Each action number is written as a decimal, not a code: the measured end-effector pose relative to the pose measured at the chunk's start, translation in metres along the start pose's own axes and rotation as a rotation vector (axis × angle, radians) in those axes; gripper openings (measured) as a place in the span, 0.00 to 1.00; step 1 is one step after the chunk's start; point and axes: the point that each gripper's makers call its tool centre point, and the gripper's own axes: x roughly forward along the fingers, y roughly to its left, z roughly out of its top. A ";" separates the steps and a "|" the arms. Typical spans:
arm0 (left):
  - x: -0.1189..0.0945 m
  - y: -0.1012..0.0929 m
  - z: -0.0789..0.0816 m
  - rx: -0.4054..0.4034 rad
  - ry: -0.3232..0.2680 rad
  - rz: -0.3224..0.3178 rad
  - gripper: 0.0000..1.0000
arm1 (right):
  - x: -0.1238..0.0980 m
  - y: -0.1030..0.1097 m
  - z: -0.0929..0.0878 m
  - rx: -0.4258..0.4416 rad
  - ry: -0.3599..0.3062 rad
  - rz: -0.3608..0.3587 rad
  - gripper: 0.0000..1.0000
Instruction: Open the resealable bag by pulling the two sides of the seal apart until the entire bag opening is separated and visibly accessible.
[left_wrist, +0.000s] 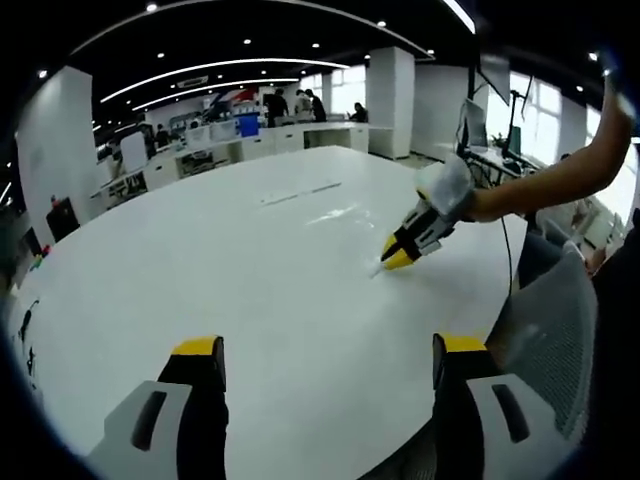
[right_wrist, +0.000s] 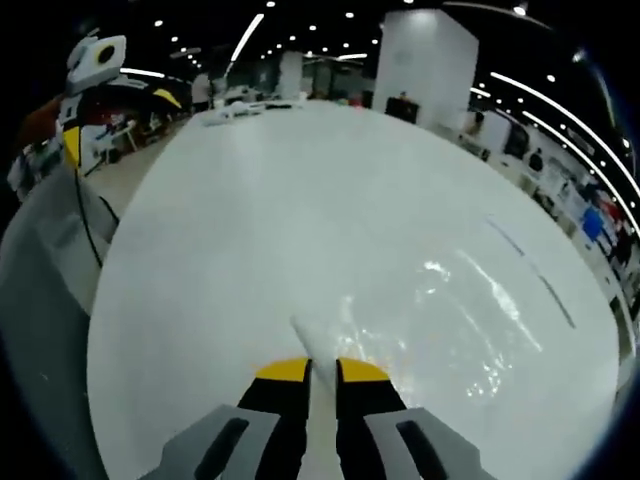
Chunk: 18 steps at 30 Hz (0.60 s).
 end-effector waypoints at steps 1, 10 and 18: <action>0.000 -0.001 0.001 0.002 -0.002 -0.002 0.84 | 0.000 0.001 0.001 0.000 -0.002 0.004 0.05; 0.002 -0.002 0.002 0.009 0.001 -0.009 0.83 | 0.003 0.005 -0.001 -0.050 0.008 0.030 0.02; 0.001 -0.009 0.003 0.017 0.001 -0.024 0.83 | -0.004 0.017 0.004 -0.076 0.002 0.058 0.01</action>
